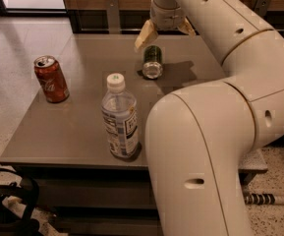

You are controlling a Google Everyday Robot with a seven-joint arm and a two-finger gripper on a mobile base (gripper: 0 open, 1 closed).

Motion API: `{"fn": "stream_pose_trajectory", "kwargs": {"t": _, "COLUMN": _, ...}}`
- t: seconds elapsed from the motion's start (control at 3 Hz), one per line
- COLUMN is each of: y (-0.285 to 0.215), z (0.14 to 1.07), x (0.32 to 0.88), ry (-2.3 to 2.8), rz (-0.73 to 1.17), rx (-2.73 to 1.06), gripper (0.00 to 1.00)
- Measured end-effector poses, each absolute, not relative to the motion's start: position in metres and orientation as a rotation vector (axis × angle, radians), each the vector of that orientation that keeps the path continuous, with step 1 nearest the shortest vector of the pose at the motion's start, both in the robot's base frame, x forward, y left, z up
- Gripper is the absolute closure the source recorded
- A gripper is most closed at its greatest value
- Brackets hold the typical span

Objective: Place green can upright

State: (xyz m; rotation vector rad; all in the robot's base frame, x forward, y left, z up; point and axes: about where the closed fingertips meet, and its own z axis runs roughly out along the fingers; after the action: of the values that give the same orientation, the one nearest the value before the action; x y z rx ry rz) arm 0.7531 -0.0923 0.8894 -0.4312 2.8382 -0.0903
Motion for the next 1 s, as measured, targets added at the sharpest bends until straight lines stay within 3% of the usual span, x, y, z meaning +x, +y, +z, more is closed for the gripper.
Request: {"fn": "stream_pose_trajectory", "kwargs": {"t": 1.0, "y": -0.076, "z": 0.865, "x": 0.755, "ry": 2.924, "rz": -0.146, "rx": -0.21, "gripper": 0.0}}
